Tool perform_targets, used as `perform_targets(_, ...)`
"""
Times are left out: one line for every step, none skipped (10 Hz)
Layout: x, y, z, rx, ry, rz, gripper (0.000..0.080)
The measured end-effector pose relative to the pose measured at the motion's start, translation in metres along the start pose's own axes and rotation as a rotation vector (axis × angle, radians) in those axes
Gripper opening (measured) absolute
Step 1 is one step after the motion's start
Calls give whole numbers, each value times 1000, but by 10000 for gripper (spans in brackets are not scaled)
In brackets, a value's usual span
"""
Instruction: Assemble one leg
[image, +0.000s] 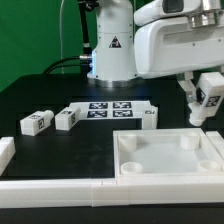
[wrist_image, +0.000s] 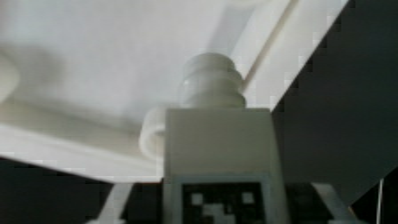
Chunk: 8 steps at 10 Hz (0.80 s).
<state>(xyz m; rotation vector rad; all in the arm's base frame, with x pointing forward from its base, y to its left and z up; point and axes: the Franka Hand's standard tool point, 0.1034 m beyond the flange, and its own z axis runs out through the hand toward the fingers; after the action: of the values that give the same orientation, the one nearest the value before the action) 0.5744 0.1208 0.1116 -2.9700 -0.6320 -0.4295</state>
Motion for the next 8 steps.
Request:
perform_targets(12, 6, 3, -1, 12, -20, 287)
perform_targets(9, 5, 4, -1, 13, -20, 287)
perform_targets(10, 7, 4, -11, 40, -25, 287)
perform_targets(9, 8, 4, -13, 46, -26, 287)
perform_targets(13, 15, 3, -48, 139, -47, 287)
perform_targets(7, 19, 5, -67, 184, -46, 287)
perform_targets(7, 16, 7, -57, 163, -47, 287)
perform_targets(19, 15, 7, -44, 144, -47, 287)
